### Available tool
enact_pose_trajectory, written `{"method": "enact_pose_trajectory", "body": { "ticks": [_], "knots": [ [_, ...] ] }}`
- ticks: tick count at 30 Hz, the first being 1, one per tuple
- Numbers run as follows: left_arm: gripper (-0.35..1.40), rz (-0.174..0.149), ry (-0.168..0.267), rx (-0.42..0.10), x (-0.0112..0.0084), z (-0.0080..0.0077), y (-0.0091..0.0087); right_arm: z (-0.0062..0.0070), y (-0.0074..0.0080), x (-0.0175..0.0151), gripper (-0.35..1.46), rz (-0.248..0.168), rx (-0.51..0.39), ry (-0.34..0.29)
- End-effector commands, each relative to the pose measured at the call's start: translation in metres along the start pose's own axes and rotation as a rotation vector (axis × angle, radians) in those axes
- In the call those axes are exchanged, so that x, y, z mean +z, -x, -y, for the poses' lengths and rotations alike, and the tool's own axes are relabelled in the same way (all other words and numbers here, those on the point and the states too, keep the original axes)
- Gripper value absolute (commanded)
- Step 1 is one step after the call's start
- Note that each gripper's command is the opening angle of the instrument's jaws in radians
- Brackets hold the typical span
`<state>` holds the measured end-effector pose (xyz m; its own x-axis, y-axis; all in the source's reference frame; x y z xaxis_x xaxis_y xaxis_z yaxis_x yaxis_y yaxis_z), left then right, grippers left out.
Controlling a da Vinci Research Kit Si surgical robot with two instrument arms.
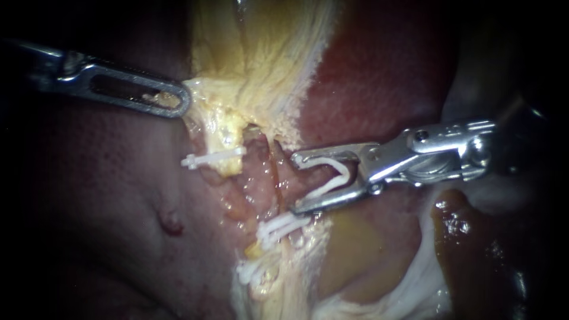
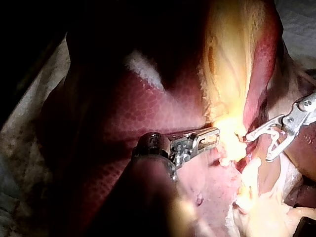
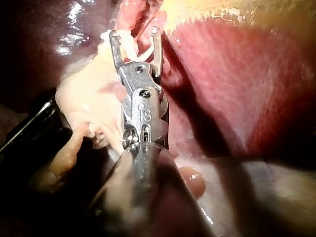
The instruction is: Clipping third clip right tube
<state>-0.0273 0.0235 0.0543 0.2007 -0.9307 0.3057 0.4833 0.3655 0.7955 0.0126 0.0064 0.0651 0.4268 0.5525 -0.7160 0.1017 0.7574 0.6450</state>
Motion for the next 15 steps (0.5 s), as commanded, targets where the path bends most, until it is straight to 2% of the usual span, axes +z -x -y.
{"method": "enact_pose_trajectory", "body": {
  "ticks": [1, 8, 15],
  "knots": [
    [-0.35, 0.0, 0.001, 0.0, 0.0, 0.0001, 0.0, -0.0002, 0.0001, 0.0001, 0.5, 0.0, 0.005, 0.001],
    [-0.35, -0.001, -0.001, -0.001, 0.0, 0.0002, 0.0, -0.0016, 0.0007, 0.0011, 0.5, -0.005, 0.027, 0.008],
    [-0.35, -0.001, 0.0, -0.001, 0.0, 0.0004, 0.0, -0.0025, 0.0006, 0.0017, 0.5, -0.02, 0.027, 0.012]
  ]
}}
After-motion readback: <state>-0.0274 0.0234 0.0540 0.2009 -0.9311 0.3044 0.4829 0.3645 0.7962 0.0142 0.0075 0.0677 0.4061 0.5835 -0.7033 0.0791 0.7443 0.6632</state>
